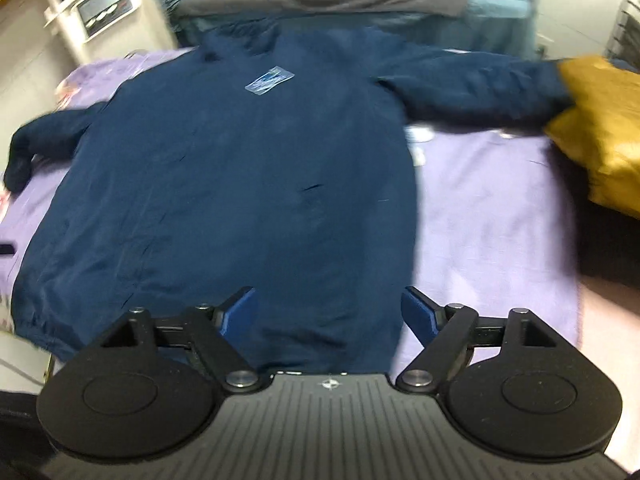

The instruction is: Fold large clothes

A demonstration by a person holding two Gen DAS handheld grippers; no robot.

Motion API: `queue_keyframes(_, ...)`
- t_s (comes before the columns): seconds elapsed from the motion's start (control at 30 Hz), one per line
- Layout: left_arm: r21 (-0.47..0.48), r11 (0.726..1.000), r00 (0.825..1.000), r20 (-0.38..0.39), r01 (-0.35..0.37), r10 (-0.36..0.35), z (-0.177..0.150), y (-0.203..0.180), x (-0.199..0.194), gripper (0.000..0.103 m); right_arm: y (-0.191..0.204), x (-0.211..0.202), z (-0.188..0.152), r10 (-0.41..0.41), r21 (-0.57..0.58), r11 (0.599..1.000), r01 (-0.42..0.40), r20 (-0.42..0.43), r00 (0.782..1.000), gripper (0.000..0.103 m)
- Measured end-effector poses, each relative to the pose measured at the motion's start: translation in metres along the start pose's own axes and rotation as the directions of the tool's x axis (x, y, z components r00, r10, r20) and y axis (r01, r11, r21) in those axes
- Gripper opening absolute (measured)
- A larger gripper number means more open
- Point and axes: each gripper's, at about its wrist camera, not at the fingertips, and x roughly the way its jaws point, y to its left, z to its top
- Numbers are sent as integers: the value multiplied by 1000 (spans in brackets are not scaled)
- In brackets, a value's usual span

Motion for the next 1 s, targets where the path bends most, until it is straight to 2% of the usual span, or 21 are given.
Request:
queue_keyframes(0.17,7,994,993,-46,106,-106,3,-34,31,103,16,30,-13,41,-50,998,-46,-101,994,86)
queue_keyframes(0.33,109,990,989,-123,91,-78,-18,-55,64,103,22,61,-34,-44,-112,994,22,-199,979,89)
queue_keyframes(0.47,107,990,989,-123,93,-80,-19,-53,77,103,25,69,-37,-63,-120,992,38,-217,974,97)
queue_keyframes(0.57,109,988,985,-148,107,-90,-9,-51,78,103,29,73,-29,-87,-128,990,58,-233,969,96)
queue_keyframes(0.63,129,986,989,-118,101,-86,-1,-50,70,103,28,65,-24,-84,-118,991,58,-220,972,94)
queue_keyframes(0.77,161,982,995,-8,96,-96,18,-42,41,103,11,43,-10,-78,-59,996,68,-187,979,94)
queue_keyframes(0.9,173,979,991,57,110,-122,46,-39,24,103,-11,14,27,-95,22,995,98,-122,988,94)
queue_keyframes(1.0,181,977,989,71,117,-131,73,-45,24,103,-26,-1,64,-125,66,989,130,-68,990,96)
